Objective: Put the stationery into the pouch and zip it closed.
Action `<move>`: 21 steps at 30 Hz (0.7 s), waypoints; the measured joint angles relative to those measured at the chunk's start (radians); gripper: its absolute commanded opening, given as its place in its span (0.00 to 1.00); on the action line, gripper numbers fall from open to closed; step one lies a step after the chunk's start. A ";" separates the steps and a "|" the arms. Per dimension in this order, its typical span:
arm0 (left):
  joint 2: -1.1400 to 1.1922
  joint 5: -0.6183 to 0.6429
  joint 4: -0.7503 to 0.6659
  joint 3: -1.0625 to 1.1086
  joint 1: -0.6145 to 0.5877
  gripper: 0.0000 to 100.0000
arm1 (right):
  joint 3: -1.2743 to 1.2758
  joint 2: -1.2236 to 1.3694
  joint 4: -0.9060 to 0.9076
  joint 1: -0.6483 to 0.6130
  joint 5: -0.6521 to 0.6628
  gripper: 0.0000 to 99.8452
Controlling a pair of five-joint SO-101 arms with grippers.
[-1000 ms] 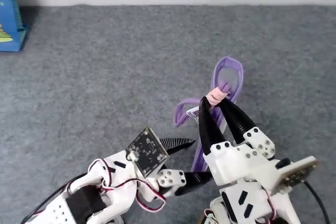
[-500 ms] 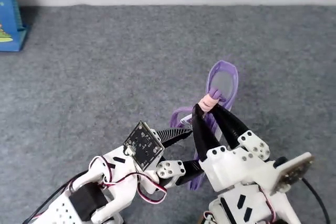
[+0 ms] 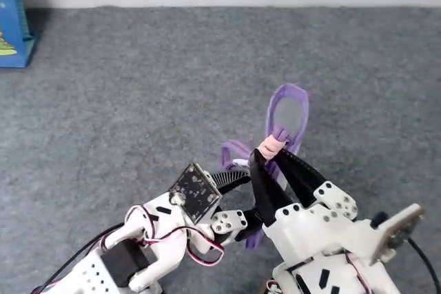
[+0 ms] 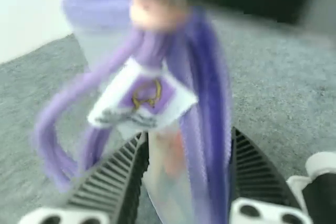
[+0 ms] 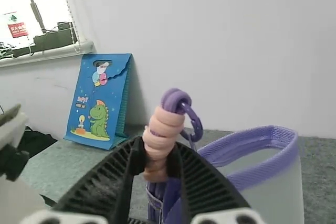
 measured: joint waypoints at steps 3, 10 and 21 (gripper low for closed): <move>0.000 0.000 -0.014 0.017 0.000 0.16 | 0.000 0.000 0.000 0.002 -0.003 0.01; 0.000 -0.003 -0.017 0.017 -0.035 0.01 | -0.034 0.000 0.046 -0.002 -0.005 0.01; 0.002 -0.035 0.178 -0.087 -0.224 0.01 | -0.135 0.000 0.313 0.038 0.158 0.01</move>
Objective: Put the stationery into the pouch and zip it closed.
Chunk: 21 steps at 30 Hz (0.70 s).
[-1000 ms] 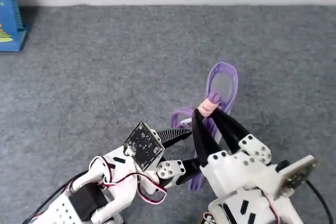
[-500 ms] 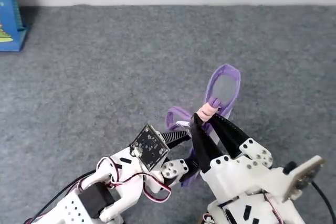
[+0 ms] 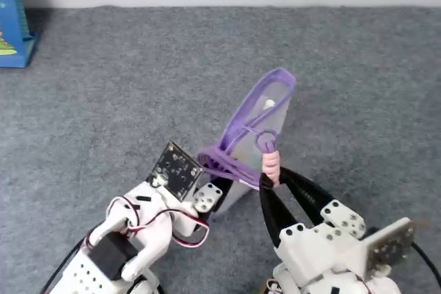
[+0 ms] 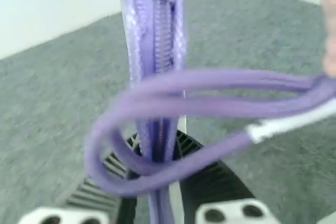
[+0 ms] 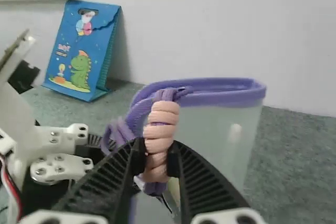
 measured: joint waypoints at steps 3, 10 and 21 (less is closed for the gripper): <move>0.000 -0.020 0.092 -0.054 -0.011 0.01 | 0.000 0.000 0.006 0.080 0.040 0.01; 0.000 -0.094 0.250 -0.144 -0.011 0.01 | 0.020 -0.002 -0.081 0.305 0.100 0.01; -0.262 -0.095 0.391 -0.144 -0.029 0.01 | 0.365 0.005 -0.473 0.617 0.120 0.01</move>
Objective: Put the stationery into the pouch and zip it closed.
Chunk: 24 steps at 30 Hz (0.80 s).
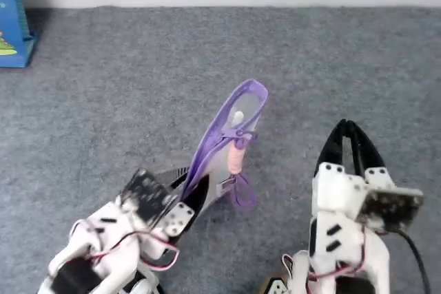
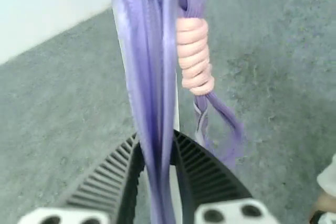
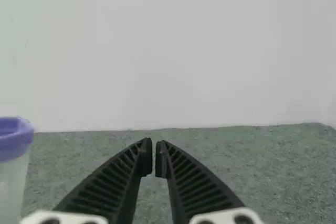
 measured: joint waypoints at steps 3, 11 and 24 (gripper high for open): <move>-0.074 0.000 -0.002 0.025 0.000 0.01 | 0.003 -0.005 -0.015 -0.003 0.002 0.01; -0.086 -0.006 -0.002 0.060 0.000 0.01 | -0.157 -0.005 0.275 -0.196 -0.100 0.09; -0.101 -0.006 -0.003 0.077 0.000 0.01 | -0.298 -0.005 0.571 -0.554 -0.288 0.15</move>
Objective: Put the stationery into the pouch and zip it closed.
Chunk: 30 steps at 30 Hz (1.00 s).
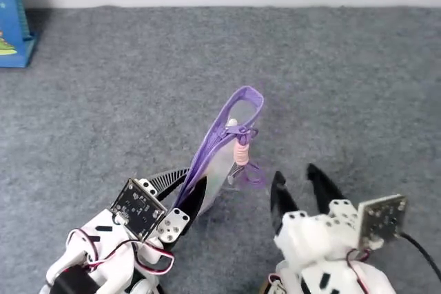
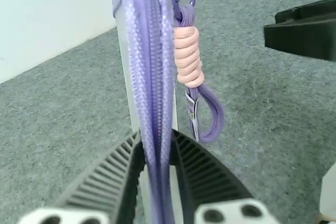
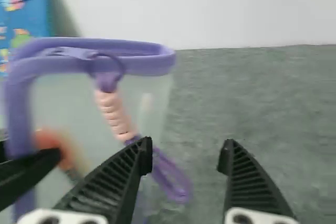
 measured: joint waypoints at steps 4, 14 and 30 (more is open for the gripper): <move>-0.011 0.000 -0.015 0.025 0.002 0.01 | -0.011 0.000 0.000 -0.167 -0.035 0.15; -0.012 0.000 -0.023 0.029 0.002 0.01 | 0.146 -0.002 -0.163 -0.219 -0.023 0.15; -0.012 0.000 -0.023 0.029 -0.005 0.01 | 0.227 0.115 -0.393 -0.242 0.052 0.14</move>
